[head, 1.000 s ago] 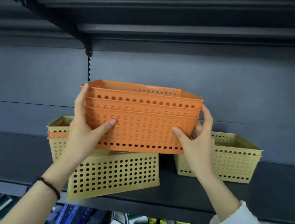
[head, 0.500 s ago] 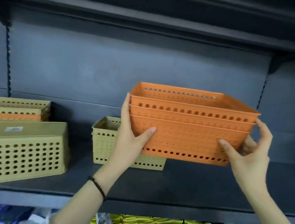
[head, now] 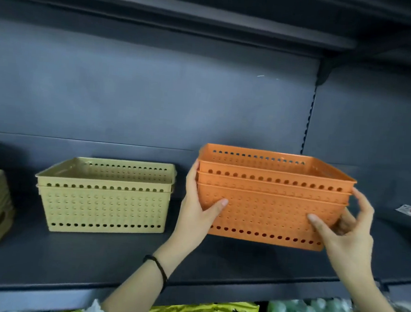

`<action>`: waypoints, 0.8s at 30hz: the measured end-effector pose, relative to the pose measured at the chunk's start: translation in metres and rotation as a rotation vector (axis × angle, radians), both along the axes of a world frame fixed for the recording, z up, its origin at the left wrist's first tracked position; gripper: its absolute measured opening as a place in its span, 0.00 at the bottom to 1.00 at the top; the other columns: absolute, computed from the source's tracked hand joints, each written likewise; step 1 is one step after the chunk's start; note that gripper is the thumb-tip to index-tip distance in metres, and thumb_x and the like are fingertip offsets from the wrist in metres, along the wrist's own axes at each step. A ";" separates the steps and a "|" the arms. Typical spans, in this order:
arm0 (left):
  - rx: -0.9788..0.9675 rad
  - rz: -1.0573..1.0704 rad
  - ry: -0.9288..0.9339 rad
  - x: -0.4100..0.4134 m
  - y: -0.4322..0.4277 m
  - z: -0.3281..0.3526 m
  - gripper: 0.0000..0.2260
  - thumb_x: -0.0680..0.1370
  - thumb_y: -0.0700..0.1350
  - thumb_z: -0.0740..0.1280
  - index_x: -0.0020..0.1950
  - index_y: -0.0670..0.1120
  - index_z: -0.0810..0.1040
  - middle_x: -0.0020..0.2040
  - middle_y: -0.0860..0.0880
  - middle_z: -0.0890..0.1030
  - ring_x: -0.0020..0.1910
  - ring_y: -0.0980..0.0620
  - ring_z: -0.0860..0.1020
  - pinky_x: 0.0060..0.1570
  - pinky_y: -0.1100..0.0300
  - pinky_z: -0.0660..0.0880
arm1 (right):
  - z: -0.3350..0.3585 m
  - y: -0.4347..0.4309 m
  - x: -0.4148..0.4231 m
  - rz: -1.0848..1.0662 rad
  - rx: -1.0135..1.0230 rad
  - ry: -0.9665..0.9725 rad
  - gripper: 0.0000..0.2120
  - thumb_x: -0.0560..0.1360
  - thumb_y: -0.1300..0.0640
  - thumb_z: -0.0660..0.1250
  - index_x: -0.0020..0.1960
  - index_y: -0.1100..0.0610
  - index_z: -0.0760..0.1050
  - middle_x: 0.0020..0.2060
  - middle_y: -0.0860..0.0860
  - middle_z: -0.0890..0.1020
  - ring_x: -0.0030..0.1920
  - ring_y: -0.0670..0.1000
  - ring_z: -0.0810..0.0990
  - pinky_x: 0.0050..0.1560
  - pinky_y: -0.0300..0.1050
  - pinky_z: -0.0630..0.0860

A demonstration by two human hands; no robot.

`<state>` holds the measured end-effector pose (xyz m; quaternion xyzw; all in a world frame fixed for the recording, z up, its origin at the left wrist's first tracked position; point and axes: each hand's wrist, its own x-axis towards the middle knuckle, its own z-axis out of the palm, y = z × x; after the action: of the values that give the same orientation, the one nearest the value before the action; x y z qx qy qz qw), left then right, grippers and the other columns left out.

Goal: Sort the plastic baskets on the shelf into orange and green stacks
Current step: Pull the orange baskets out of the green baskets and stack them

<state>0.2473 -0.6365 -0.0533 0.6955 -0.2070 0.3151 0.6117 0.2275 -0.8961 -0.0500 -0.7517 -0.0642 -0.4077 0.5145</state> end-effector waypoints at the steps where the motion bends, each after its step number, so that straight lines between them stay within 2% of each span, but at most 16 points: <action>1: -0.005 0.015 0.020 0.003 0.002 -0.007 0.39 0.74 0.37 0.72 0.76 0.53 0.51 0.57 0.77 0.71 0.62 0.71 0.70 0.54 0.74 0.70 | -0.005 0.000 0.005 0.006 -0.010 0.026 0.40 0.69 0.58 0.75 0.61 0.27 0.54 0.55 0.44 0.78 0.47 0.40 0.78 0.50 0.49 0.75; 3: -0.015 0.048 0.056 0.006 0.012 -0.018 0.40 0.73 0.38 0.72 0.76 0.55 0.52 0.61 0.73 0.71 0.64 0.69 0.69 0.59 0.70 0.70 | -0.016 0.007 0.017 0.026 -0.023 0.077 0.40 0.69 0.56 0.76 0.62 0.27 0.53 0.56 0.45 0.79 0.51 0.48 0.80 0.52 0.54 0.78; 5: -0.018 0.084 0.082 0.004 0.026 -0.026 0.40 0.73 0.40 0.73 0.76 0.57 0.52 0.69 0.63 0.68 0.68 0.65 0.67 0.65 0.63 0.69 | -0.025 0.019 0.027 0.052 -0.035 0.113 0.40 0.68 0.55 0.76 0.61 0.26 0.53 0.56 0.46 0.81 0.54 0.51 0.81 0.54 0.59 0.78; 6: -0.014 0.103 0.090 0.002 0.033 -0.029 0.40 0.73 0.40 0.72 0.76 0.57 0.52 0.70 0.60 0.67 0.69 0.64 0.67 0.66 0.63 0.68 | -0.028 0.026 0.032 0.063 -0.040 0.125 0.41 0.68 0.55 0.77 0.59 0.24 0.53 0.56 0.46 0.82 0.54 0.52 0.81 0.54 0.59 0.78; 10: 0.022 0.190 0.112 -0.008 0.063 -0.033 0.39 0.74 0.39 0.71 0.76 0.57 0.52 0.72 0.60 0.65 0.70 0.65 0.64 0.67 0.67 0.65 | -0.037 0.057 0.047 0.147 -0.020 0.173 0.40 0.67 0.56 0.78 0.56 0.25 0.54 0.56 0.49 0.82 0.55 0.53 0.81 0.58 0.58 0.76; 13: 0.060 0.400 0.146 -0.008 0.089 -0.039 0.38 0.74 0.38 0.71 0.77 0.55 0.53 0.74 0.56 0.65 0.72 0.59 0.64 0.71 0.56 0.64 | -0.041 0.082 0.056 0.203 -0.026 0.207 0.36 0.67 0.58 0.77 0.65 0.42 0.58 0.58 0.51 0.82 0.55 0.53 0.81 0.58 0.56 0.77; 14: 0.069 0.462 0.159 -0.008 0.098 -0.040 0.37 0.75 0.38 0.70 0.77 0.55 0.54 0.74 0.54 0.66 0.73 0.56 0.64 0.71 0.53 0.64 | -0.042 0.090 0.059 0.214 -0.032 0.220 0.36 0.68 0.58 0.77 0.65 0.44 0.58 0.59 0.52 0.81 0.56 0.54 0.81 0.58 0.56 0.77; 17: 0.096 0.524 0.182 -0.011 0.121 -0.042 0.35 0.75 0.39 0.70 0.76 0.58 0.57 0.74 0.53 0.67 0.72 0.53 0.66 0.69 0.46 0.68 | -0.044 0.110 0.063 0.231 -0.051 0.223 0.35 0.69 0.59 0.76 0.66 0.47 0.58 0.60 0.52 0.80 0.58 0.54 0.80 0.59 0.56 0.77; 20: 0.156 0.523 0.208 -0.024 0.137 -0.037 0.31 0.75 0.42 0.70 0.74 0.55 0.61 0.70 0.55 0.70 0.68 0.53 0.71 0.64 0.47 0.72 | -0.043 0.123 0.064 0.239 -0.056 0.244 0.34 0.70 0.59 0.75 0.67 0.49 0.57 0.63 0.53 0.78 0.60 0.55 0.79 0.60 0.56 0.76; 22: 0.257 0.531 0.197 -0.034 0.149 -0.034 0.25 0.76 0.43 0.69 0.72 0.52 0.67 0.67 0.55 0.73 0.64 0.54 0.74 0.62 0.51 0.74 | -0.043 0.130 0.058 0.212 -0.039 0.223 0.35 0.70 0.60 0.75 0.69 0.52 0.59 0.64 0.53 0.76 0.62 0.53 0.77 0.61 0.54 0.74; 24: 0.450 0.602 0.140 -0.045 0.163 -0.035 0.18 0.77 0.44 0.68 0.66 0.50 0.74 0.64 0.52 0.78 0.61 0.52 0.76 0.60 0.52 0.74 | -0.045 0.135 0.048 0.049 -0.066 0.101 0.32 0.70 0.61 0.75 0.69 0.56 0.64 0.66 0.55 0.73 0.65 0.54 0.73 0.63 0.52 0.72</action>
<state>0.2022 -0.4730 -0.0879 0.8620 -0.0153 0.3789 0.3364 0.2752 -0.7614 -0.0946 -0.7861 -0.0701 -0.3543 0.5017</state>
